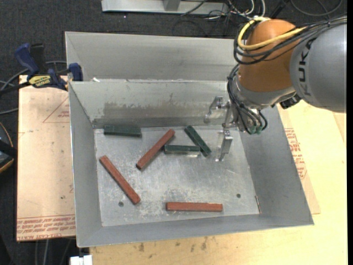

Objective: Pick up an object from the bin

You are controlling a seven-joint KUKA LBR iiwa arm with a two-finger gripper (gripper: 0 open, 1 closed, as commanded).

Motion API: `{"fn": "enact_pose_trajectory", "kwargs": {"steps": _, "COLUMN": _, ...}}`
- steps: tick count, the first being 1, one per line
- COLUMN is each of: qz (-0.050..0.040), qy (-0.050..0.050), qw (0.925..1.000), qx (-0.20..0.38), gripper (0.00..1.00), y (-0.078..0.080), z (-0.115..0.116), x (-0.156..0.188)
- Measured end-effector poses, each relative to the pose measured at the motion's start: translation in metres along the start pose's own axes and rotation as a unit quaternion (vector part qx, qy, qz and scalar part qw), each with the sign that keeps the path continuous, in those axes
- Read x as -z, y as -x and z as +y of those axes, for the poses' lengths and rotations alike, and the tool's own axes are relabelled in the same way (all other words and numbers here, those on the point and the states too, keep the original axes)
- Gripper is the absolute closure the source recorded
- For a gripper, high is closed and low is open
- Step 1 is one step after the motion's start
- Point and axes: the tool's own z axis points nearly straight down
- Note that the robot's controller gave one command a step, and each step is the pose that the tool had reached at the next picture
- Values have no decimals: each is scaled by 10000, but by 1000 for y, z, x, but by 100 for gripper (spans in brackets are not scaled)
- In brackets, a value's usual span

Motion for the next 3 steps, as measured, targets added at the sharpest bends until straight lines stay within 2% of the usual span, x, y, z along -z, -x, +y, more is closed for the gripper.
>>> {"fn": "enact_pose_trajectory", "kwargs": {"steps": 1, "qz": 30, "qy": 2, "qw": 9969, "qx": -782, "gripper": 0, "y": 2, "z": 21, "x": -23}}
{"fn": "enact_pose_trajectory", "kwargs": {"steps": 2, "qz": -64, "qy": 10, "qw": 10000, "qx": -22, "gripper": 100, "y": 17, "z": 7, "x": -116}}
{"fn": "enact_pose_trajectory", "kwargs": {"steps": 3, "qz": -64, "qy": 10, "qw": 10000, "qx": -20, "gripper": 100, "y": 17, "z": 7, "x": -116}}
